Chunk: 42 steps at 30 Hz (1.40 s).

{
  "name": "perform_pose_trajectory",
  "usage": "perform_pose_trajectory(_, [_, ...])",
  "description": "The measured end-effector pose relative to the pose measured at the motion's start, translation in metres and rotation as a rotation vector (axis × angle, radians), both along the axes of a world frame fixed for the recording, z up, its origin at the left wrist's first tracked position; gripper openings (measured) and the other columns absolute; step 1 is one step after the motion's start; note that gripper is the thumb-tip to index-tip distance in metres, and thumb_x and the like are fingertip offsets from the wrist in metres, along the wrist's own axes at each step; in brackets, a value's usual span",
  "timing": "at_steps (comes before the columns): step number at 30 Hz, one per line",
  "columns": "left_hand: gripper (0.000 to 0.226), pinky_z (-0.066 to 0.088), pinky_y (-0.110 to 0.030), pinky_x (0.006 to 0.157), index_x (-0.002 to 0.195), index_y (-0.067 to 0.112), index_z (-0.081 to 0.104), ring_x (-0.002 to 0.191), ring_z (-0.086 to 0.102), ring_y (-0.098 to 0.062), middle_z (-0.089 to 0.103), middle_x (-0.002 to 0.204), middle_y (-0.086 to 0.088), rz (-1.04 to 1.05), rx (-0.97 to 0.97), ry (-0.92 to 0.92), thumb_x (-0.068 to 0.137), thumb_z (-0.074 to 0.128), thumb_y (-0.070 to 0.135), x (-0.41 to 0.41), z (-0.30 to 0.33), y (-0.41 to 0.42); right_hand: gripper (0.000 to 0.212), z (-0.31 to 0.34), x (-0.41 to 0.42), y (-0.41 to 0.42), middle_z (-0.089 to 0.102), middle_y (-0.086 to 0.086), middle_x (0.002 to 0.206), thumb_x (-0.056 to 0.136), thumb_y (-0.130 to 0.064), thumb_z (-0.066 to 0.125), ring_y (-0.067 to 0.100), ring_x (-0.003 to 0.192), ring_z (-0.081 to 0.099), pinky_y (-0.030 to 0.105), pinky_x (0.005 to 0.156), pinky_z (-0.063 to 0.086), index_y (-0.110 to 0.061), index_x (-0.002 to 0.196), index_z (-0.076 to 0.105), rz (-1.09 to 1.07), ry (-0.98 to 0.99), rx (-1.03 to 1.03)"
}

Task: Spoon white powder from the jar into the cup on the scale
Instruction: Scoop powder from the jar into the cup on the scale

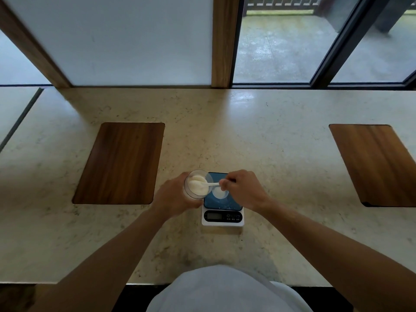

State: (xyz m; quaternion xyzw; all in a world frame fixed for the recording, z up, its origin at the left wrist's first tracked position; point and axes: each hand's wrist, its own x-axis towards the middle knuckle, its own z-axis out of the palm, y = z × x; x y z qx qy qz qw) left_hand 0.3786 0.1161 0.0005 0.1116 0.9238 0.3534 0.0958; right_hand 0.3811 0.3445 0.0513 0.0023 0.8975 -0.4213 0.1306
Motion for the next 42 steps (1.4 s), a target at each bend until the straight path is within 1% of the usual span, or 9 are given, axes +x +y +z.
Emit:
perform_pose_trajectory(4, [0.089, 0.051, -0.027, 0.088, 0.138, 0.030, 0.049, 0.099, 0.061, -0.010, 0.060, 0.116, 0.017, 0.023, 0.008, -0.005, 0.062, 0.089, 0.054, -0.001, -0.001, 0.000, 0.027, 0.004, 0.002, 0.005, 0.060, 0.002, 0.056, 0.092, -0.023, 0.061, 0.009, 0.045, 0.043, 0.022, 0.044, 0.034, -0.015, 0.070, 0.073, -0.018, -0.045, -0.029])
perform_pose_trajectory(11, [0.087, 0.053, -0.030, 0.093, 0.140, 0.030, 0.051, 0.107, 0.063, -0.013, 0.067, 0.125, 0.011, 0.078, 0.034, -0.038, 0.065, 0.089, 0.049, 0.001, -0.002, -0.001, 0.029, 0.012, 0.006, 0.016, 0.058, 0.000, 0.053, 0.094, -0.023, 0.060, 0.003, 0.042, 0.040, 0.014, 0.043, 0.030, -0.012, 0.071, 0.074, -0.049, -0.006, -0.094])
perform_pose_trajectory(14, [0.086, 0.050, -0.022, 0.086, 0.139, 0.037, 0.051, 0.104, 0.063, -0.009, 0.065, 0.120, 0.018, 0.092, 0.044, -0.046, 0.063, 0.087, 0.052, 0.004, -0.001, -0.004, 0.029, 0.013, 0.007, 0.022, 0.067, 0.012, 0.065, 0.095, -0.023, 0.059, 0.013, 0.053, 0.048, 0.028, 0.054, 0.037, -0.009, 0.077, 0.076, -0.065, 0.002, -0.122])
perform_pose_trajectory(18, [0.087, 0.055, -0.029, 0.090, 0.139, 0.036, 0.052, 0.105, 0.065, -0.009, 0.067, 0.120, 0.017, 0.110, 0.037, -0.065, 0.061, 0.087, 0.054, 0.007, -0.003, -0.008, 0.030, 0.010, 0.008, 0.032, 0.055, -0.007, 0.051, 0.095, -0.025, 0.059, 0.003, 0.041, 0.041, 0.024, 0.050, 0.035, -0.015, 0.071, 0.073, -0.090, 0.008, -0.115])
perform_pose_trajectory(24, [0.087, 0.051, -0.028, 0.086, 0.137, 0.031, 0.054, 0.104, 0.065, -0.012, 0.068, 0.119, 0.012, 0.153, 0.033, -0.062, 0.060, 0.089, 0.052, 0.008, -0.005, -0.013, 0.029, -0.002, 0.009, 0.043, 0.049, -0.005, 0.049, 0.096, -0.024, 0.060, 0.007, 0.041, 0.037, 0.025, 0.049, 0.031, -0.017, 0.071, 0.074, -0.121, -0.008, -0.120])
perform_pose_trajectory(30, [0.090, 0.056, -0.042, 0.093, 0.138, 0.031, 0.054, 0.107, 0.066, -0.015, 0.070, 0.121, 0.010, 0.166, 0.024, -0.078, 0.059, 0.088, 0.056, 0.010, -0.005, -0.019, 0.030, -0.021, 0.014, 0.050, 0.049, -0.009, 0.046, 0.097, -0.026, 0.059, 0.001, 0.038, 0.039, 0.019, 0.045, 0.030, -0.013, 0.077, 0.077, -0.148, -0.044, -0.024])
perform_pose_trajectory(35, [0.091, 0.056, -0.042, 0.094, 0.138, 0.032, 0.052, 0.107, 0.066, -0.014, 0.069, 0.122, 0.011, 0.161, 0.030, -0.085, 0.058, 0.085, 0.061, 0.011, -0.004, -0.021, 0.030, -0.038, 0.015, 0.053, 0.062, 0.003, 0.055, 0.094, -0.027, 0.058, 0.010, 0.046, 0.044, 0.025, 0.049, 0.035, -0.016, 0.075, 0.077, -0.160, -0.076, 0.058])
perform_pose_trajectory(39, [0.092, 0.058, -0.041, 0.092, 0.136, 0.034, 0.053, 0.104, 0.066, -0.012, 0.069, 0.118, 0.013, 0.174, 0.030, -0.086, 0.054, 0.082, 0.064, 0.011, -0.002, -0.021, 0.030, -0.048, 0.014, 0.053, 0.073, 0.014, 0.072, 0.092, -0.026, 0.057, 0.030, 0.062, 0.064, 0.034, 0.056, 0.050, -0.012, 0.075, 0.077, -0.167, -0.071, 0.119])
perform_pose_trajectory(42, [0.092, 0.058, -0.040, 0.091, 0.135, 0.034, 0.053, 0.103, 0.066, -0.012, 0.069, 0.116, 0.013, 0.173, 0.029, -0.090, 0.053, 0.082, 0.064, 0.010, -0.002, -0.021, 0.031, -0.052, 0.013, 0.049, 0.070, 0.012, 0.066, 0.093, -0.025, 0.057, 0.025, 0.054, 0.058, 0.031, 0.052, 0.048, -0.009, 0.074, 0.075, -0.167, -0.055, 0.150])
